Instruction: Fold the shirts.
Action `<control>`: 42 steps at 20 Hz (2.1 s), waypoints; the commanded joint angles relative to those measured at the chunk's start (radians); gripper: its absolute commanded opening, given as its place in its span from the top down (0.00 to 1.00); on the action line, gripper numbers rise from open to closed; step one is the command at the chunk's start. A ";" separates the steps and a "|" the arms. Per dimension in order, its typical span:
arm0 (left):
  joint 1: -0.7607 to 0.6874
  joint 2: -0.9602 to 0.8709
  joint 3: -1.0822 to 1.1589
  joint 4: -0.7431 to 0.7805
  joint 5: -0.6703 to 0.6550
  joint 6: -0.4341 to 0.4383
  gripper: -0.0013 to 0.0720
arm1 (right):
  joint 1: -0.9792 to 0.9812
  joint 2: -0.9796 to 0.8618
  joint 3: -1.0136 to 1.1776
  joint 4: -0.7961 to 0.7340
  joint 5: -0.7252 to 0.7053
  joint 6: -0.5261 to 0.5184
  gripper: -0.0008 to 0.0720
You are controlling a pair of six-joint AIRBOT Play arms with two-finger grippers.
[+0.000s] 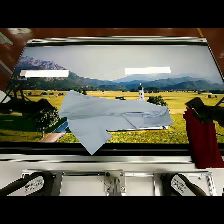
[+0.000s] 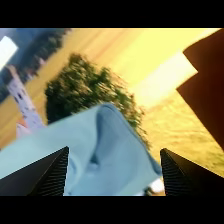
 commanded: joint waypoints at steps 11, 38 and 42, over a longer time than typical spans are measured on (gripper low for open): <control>-0.132 -0.086 -0.341 -0.373 0.248 0.148 0.02 | -0.049 0.003 -0.104 0.000 0.239 -0.093 0.06; -0.177 0.149 -0.213 -0.495 0.200 0.279 0.94 | 0.051 -0.243 -0.188 0.220 -0.113 -0.119 0.15; -0.177 0.149 -0.206 -0.521 0.200 0.279 0.94 | 0.142 -0.270 -0.188 0.233 -0.164 -0.104 0.46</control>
